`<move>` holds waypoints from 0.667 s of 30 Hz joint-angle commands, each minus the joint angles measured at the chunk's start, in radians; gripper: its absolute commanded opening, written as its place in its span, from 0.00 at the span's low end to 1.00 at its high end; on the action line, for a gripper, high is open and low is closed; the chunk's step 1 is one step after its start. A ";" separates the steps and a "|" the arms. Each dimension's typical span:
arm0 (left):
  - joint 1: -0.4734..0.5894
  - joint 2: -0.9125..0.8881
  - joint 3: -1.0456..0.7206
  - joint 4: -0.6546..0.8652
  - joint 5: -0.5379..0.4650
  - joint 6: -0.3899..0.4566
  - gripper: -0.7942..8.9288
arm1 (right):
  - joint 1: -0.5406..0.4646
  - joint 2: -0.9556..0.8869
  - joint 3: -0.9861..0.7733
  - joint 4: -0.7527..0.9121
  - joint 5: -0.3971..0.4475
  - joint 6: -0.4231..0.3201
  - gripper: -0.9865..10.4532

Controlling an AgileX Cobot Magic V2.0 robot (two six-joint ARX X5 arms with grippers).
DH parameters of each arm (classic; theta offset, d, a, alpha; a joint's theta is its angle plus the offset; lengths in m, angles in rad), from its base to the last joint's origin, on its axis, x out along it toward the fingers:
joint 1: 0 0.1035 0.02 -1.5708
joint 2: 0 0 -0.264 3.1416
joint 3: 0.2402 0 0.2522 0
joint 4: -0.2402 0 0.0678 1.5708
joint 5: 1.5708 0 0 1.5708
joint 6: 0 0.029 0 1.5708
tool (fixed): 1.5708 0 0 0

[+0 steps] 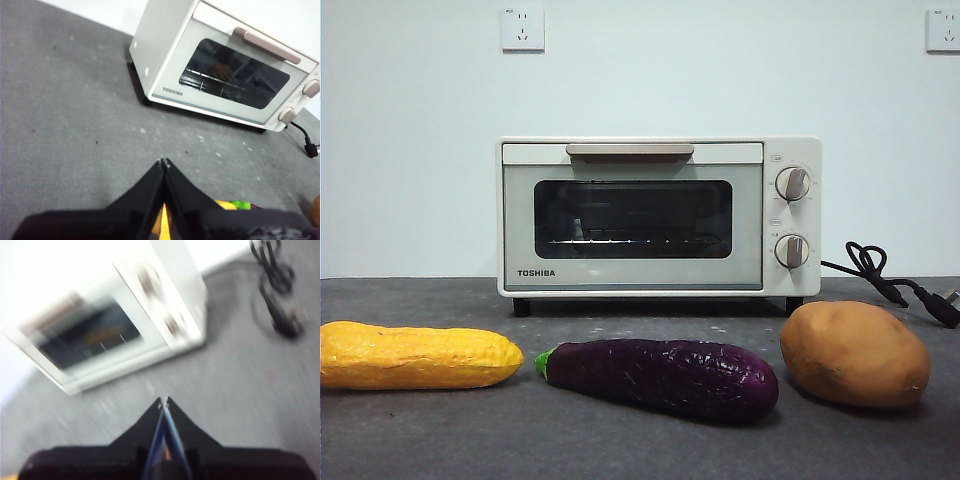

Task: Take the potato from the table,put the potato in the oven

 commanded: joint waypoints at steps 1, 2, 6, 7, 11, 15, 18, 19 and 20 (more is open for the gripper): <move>0.002 0.012 0.072 -0.006 0.015 -0.007 0.07 | 0.002 0.027 0.077 -0.004 -0.002 0.026 0.08; 0.002 0.033 0.115 -0.017 0.034 -0.007 0.07 | 0.002 0.057 0.123 -0.024 -0.008 0.023 0.08; 0.002 0.160 0.286 -0.063 0.138 0.001 0.07 | 0.002 0.216 0.321 -0.181 -0.106 -0.103 0.08; 0.002 0.190 0.323 -0.075 0.163 0.008 0.07 | 0.002 0.252 0.365 -0.219 -0.124 -0.135 0.08; 0.002 0.311 0.467 -0.152 0.263 0.074 0.07 | 0.002 0.396 0.542 -0.381 -0.215 -0.266 0.08; 0.000 0.413 0.597 -0.270 0.345 0.161 0.07 | 0.002 0.530 0.718 -0.572 -0.269 -0.403 0.08; -0.001 0.469 0.679 -0.381 0.373 0.241 0.07 | 0.006 0.623 0.844 -0.716 -0.311 -0.482 0.08; -0.001 0.484 0.703 -0.417 0.373 0.269 0.07 | 0.008 0.651 0.883 -0.761 -0.318 -0.503 0.08; -0.001 0.494 0.720 -0.446 0.373 0.291 0.07 | 0.013 0.674 0.915 -0.799 -0.319 -0.518 0.08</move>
